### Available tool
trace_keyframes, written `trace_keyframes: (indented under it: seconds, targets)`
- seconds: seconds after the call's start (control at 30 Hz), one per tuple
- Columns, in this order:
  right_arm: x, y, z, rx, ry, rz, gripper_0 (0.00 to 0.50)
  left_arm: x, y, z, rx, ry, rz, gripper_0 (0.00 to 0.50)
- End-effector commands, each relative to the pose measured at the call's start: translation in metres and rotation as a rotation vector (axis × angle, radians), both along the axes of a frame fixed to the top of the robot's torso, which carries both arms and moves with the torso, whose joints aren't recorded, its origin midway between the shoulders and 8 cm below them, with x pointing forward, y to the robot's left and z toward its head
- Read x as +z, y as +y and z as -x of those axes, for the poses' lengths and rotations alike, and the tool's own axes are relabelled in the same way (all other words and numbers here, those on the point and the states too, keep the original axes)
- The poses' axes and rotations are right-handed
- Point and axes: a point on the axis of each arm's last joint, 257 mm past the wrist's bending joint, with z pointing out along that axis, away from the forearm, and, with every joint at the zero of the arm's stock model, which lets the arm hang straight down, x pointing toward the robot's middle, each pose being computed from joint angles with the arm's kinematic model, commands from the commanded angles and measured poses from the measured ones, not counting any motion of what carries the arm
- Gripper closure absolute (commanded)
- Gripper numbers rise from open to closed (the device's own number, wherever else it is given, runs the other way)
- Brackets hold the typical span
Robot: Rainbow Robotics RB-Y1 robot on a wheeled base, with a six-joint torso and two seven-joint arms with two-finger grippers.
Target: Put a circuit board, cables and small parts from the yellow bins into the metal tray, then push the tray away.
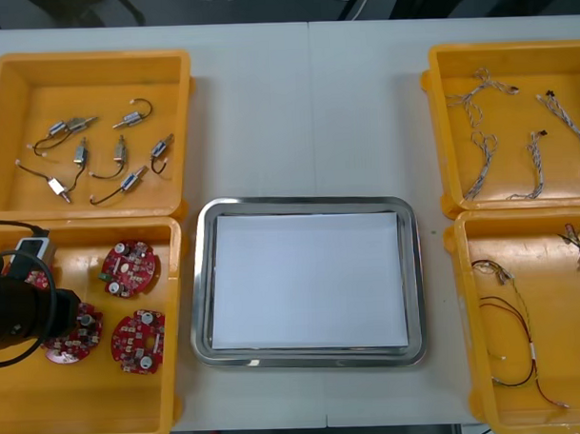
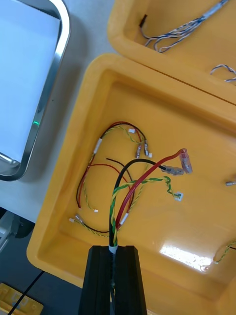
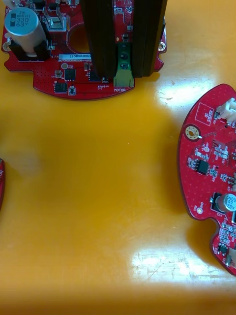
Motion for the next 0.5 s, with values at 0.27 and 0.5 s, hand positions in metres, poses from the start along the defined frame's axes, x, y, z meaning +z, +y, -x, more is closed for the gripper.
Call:
trace_keyframes:
  seconds: [0.27, 0.5]
  targets:
    - [0.012, 0.061, 0.002, 0.263, -0.066, 0.084, 0.5, 0.008, 0.004, 0.007, -0.068, 0.018, -0.015, 0.5]
    - [0.006, 0.083, 0.003, 0.349, -0.045, 0.104, 0.5, 0.045, -0.003, 0.007, -0.088, 0.006, 0.022, 0.5]
